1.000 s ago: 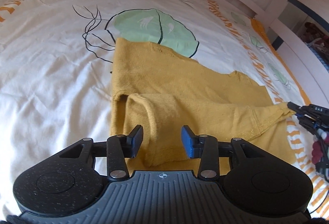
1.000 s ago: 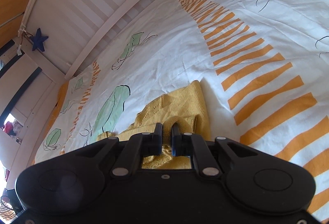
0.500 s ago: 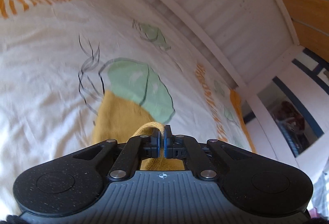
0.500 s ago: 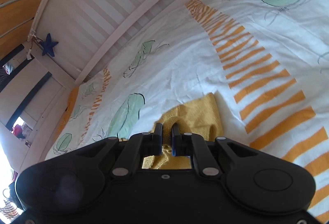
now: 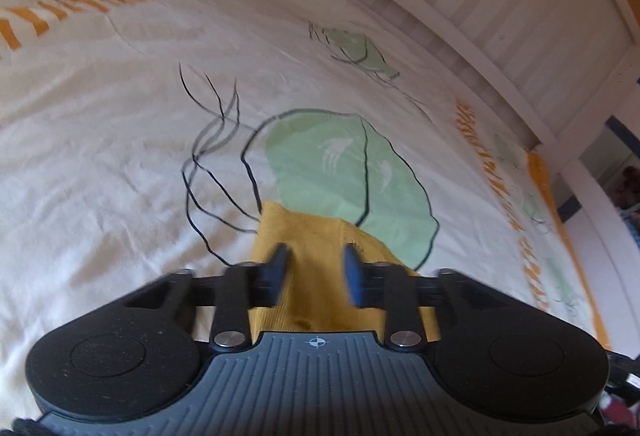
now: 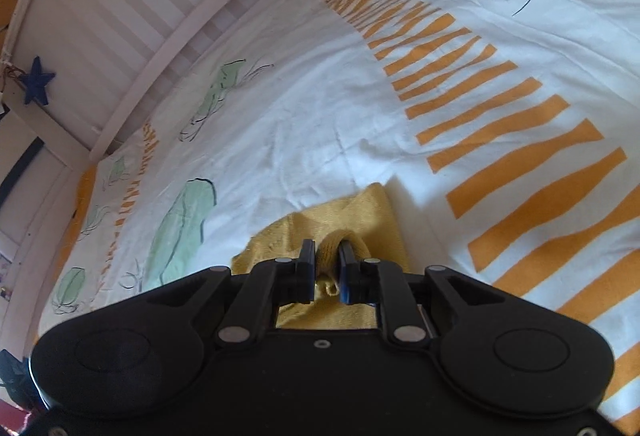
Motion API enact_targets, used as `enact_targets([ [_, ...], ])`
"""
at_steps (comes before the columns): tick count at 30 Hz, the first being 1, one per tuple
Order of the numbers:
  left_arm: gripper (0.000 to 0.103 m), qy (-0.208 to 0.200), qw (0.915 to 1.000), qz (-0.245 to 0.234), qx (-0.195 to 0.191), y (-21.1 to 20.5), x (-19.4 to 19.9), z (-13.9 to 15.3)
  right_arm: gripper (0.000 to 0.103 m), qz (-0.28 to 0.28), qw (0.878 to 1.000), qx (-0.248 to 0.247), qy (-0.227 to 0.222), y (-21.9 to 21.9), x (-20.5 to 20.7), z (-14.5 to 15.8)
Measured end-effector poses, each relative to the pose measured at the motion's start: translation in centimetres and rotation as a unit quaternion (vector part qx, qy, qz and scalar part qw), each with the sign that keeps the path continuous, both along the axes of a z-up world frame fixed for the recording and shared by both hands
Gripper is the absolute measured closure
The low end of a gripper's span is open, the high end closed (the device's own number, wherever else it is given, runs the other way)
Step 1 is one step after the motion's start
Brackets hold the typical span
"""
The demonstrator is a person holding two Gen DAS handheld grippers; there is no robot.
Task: Fold small clothes
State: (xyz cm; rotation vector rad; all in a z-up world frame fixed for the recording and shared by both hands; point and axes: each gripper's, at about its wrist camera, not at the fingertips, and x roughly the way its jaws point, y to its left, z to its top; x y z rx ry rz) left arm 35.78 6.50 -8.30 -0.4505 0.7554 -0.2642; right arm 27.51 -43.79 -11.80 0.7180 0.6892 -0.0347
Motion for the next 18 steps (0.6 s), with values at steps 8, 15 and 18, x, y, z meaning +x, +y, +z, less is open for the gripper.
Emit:
enact_targets([
  [8, 0.046, -0.081, 0.9873, -0.040, 0.131, -2.7, -4.7, 3.6, 0.047, -0.013, 0.995, -0.100, -0.029, 0.7, -2.1, 3.0],
  [15, 0.045, -0.052, 0.9708, -0.137, 0.190, -7.3, -8.8, 1.6, 0.047, 0.078, 0.981, -0.178, -0.027, 6.8, -3.8, 4.0],
  [18, 0.045, -0.034, 0.9649, -0.163, 0.203, -8.5, -9.0, 0.4, 0.047, 0.121, 0.973, -0.197, -0.018, 9.4, -4.2, 3.4],
])
